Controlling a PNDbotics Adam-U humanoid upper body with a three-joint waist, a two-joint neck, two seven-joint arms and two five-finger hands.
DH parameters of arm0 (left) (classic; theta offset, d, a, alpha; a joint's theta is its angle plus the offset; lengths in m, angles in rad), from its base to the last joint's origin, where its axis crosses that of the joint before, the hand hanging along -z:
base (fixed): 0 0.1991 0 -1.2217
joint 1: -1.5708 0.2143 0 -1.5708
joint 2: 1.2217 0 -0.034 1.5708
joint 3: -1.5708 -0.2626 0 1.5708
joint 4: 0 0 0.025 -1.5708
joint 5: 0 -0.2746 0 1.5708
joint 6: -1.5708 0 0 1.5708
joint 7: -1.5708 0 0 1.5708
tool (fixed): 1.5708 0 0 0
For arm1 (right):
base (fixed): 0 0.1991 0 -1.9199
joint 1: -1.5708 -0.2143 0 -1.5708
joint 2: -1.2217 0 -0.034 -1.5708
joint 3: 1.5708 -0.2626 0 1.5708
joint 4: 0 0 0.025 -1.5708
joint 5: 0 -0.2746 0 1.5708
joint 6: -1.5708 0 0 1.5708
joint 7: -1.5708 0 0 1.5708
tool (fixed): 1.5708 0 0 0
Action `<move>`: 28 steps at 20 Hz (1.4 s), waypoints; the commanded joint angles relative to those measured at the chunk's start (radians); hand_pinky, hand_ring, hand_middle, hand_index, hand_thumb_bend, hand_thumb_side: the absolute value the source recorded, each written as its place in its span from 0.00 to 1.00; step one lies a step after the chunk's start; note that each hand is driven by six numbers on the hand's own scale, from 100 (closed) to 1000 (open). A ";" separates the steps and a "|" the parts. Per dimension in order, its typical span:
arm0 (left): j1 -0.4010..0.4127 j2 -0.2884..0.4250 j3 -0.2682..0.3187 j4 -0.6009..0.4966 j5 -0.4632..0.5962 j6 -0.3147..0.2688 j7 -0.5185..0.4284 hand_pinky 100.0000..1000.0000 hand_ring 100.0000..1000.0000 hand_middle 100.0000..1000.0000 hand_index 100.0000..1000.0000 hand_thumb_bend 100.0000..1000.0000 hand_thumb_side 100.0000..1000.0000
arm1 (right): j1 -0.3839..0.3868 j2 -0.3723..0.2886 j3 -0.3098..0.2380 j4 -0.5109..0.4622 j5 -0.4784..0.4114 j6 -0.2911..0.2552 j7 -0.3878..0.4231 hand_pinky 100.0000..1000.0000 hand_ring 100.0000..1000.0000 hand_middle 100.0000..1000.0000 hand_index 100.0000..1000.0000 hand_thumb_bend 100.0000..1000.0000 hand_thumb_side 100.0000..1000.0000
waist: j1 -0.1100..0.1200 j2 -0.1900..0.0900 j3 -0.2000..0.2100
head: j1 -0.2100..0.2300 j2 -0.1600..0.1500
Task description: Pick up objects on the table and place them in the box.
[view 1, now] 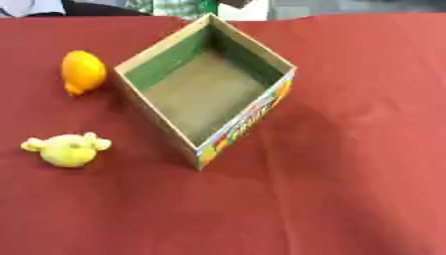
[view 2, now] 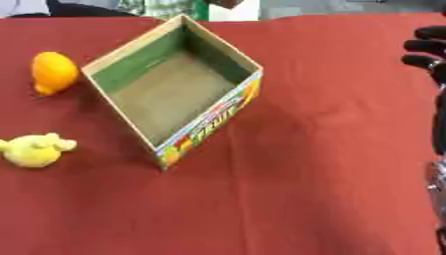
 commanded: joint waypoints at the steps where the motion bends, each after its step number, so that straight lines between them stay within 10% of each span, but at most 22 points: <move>1: -0.005 0.011 0.005 -0.018 0.001 0.000 0.001 0.47 0.67 0.74 0.82 0.00 0.75 | -0.004 -0.007 -0.010 -0.020 0.006 0.001 0.001 0.62 0.62 0.57 0.83 0.00 0.86 | 0.001 -0.019 0.001 | 0.001 -0.003; 28: -0.086 0.168 -0.016 -0.018 -0.067 0.079 -0.065 0.48 0.67 0.75 0.83 0.00 0.69 | -0.002 -0.006 -0.014 -0.020 0.006 0.008 0.007 0.62 0.62 0.56 0.83 0.00 0.85 | 0.016 -0.038 0.010 | 0.014 0.046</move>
